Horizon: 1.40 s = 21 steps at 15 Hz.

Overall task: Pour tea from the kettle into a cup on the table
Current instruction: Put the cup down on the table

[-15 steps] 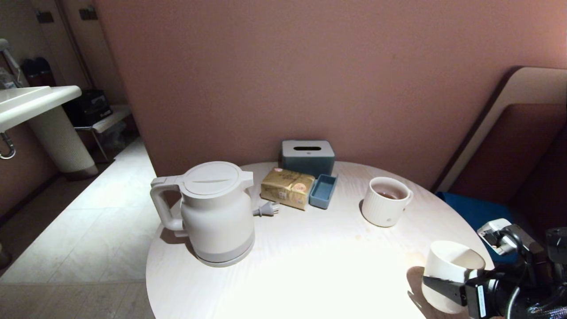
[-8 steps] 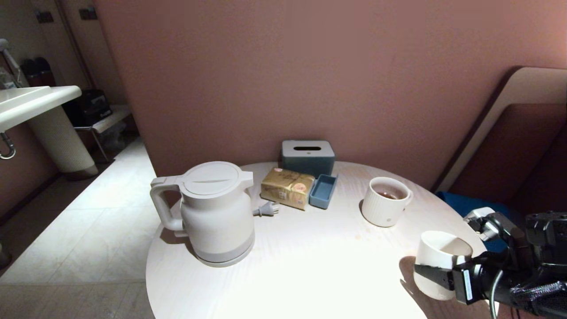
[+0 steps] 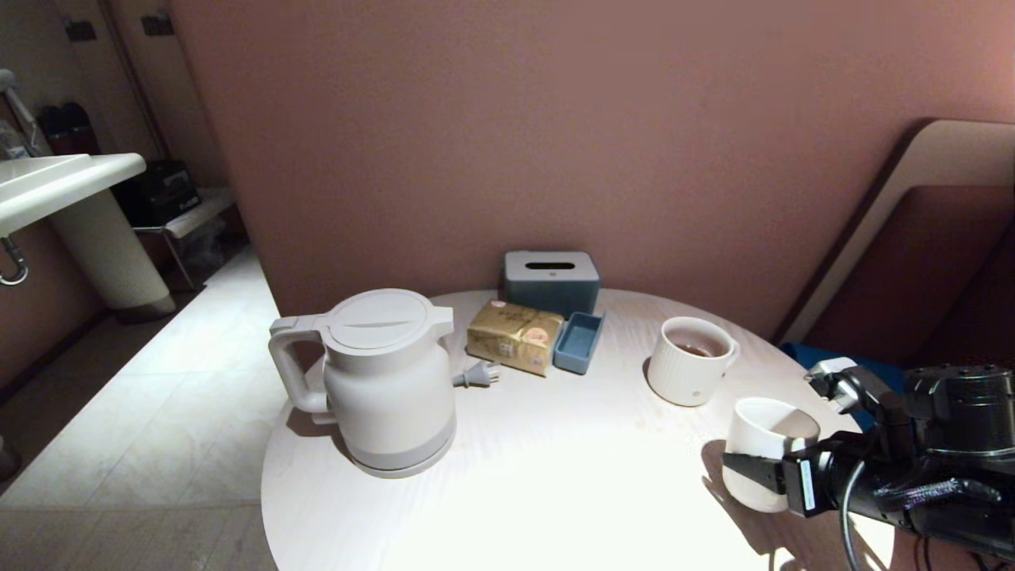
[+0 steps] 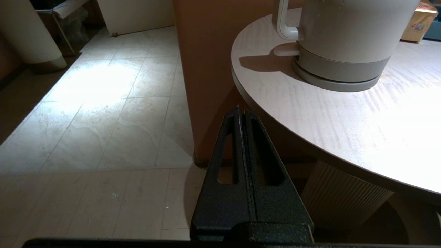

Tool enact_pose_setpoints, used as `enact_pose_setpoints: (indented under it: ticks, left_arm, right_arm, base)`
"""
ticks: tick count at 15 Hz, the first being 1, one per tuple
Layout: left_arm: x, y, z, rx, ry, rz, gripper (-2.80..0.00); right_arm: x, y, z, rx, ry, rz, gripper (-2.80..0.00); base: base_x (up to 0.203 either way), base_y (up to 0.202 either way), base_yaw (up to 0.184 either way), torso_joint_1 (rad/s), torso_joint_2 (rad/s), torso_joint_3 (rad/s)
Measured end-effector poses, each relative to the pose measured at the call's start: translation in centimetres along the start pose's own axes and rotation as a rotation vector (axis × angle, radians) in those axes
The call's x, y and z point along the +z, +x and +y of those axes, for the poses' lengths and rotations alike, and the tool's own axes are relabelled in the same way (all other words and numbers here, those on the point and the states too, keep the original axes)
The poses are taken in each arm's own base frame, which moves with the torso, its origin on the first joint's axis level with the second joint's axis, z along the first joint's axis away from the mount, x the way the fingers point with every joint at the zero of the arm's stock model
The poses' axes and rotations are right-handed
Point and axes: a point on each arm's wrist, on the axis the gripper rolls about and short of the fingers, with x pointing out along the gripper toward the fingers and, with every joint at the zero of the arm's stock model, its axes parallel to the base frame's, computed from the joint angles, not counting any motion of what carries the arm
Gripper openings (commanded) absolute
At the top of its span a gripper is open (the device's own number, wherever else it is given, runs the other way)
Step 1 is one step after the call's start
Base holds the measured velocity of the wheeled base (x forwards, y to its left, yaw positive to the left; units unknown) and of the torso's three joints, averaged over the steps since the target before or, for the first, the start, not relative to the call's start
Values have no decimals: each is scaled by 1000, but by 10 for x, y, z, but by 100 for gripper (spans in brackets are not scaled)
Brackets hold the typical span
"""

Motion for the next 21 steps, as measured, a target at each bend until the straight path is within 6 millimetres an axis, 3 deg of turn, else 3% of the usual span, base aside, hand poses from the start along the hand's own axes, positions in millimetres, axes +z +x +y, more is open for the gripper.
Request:
enact_pose_setpoints:
  ticks: [8,21]
  left_arm:
    - [0,0,0,0,0,0,-280]
    - [0,0,0,-1,0,0,-280]
  right_arm:
    - [-5,13,-2,-7,5,35,-280]
    - [-17,9,-2,-9,9,72,-280]
  base:
    - [0,0,0,0,0,0]
    - [0,0,0,0,0,0]
